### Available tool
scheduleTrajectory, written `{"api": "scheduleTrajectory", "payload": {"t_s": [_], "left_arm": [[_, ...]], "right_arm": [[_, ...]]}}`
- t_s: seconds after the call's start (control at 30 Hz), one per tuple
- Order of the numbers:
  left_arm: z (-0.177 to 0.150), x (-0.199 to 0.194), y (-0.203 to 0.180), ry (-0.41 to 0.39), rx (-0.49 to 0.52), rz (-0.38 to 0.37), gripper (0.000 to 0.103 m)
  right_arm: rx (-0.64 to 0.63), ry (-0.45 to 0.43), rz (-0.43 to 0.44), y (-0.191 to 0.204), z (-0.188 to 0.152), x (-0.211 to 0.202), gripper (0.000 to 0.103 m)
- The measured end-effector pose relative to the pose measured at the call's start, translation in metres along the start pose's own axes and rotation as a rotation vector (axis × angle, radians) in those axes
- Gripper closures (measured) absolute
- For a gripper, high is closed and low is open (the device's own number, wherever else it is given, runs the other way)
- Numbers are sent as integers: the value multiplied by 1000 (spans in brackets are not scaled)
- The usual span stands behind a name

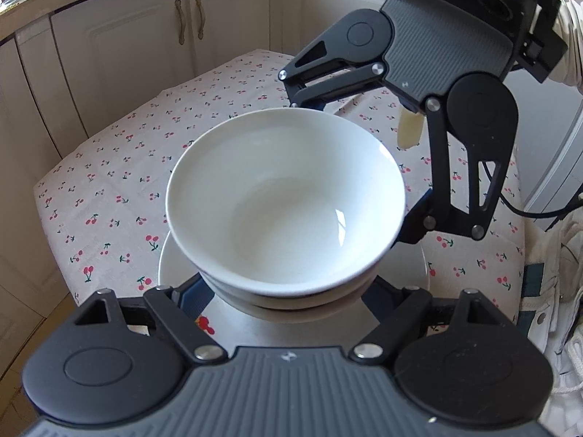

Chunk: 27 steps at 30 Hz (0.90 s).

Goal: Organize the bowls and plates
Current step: 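Lower the bowl stack onto the flower-decorated plate and open both tools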

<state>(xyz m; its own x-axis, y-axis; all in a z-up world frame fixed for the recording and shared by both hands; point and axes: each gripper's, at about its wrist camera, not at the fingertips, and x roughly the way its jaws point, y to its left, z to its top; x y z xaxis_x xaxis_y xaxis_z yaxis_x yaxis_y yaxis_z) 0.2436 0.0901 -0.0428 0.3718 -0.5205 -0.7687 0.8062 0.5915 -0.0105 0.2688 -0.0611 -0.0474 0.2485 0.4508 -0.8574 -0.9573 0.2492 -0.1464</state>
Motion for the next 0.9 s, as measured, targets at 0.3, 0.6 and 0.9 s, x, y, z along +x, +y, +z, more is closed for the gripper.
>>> {"api": "scheduleTrajectory", "payload": {"t_s": [0.3, 0.6, 0.9], "left_arm": [[-1, 0, 2, -5, -6, -8, 16], [-8, -6, -10, -48, 5, 65, 8], [-25, -49, -49, -174, -73, 269, 6]], "right_arm": [[17, 1, 4, -4, -1, 3, 12], [32, -30, -38, 4, -4, -3, 2], [113, -69, -204, 37, -22, -44, 1]]}}
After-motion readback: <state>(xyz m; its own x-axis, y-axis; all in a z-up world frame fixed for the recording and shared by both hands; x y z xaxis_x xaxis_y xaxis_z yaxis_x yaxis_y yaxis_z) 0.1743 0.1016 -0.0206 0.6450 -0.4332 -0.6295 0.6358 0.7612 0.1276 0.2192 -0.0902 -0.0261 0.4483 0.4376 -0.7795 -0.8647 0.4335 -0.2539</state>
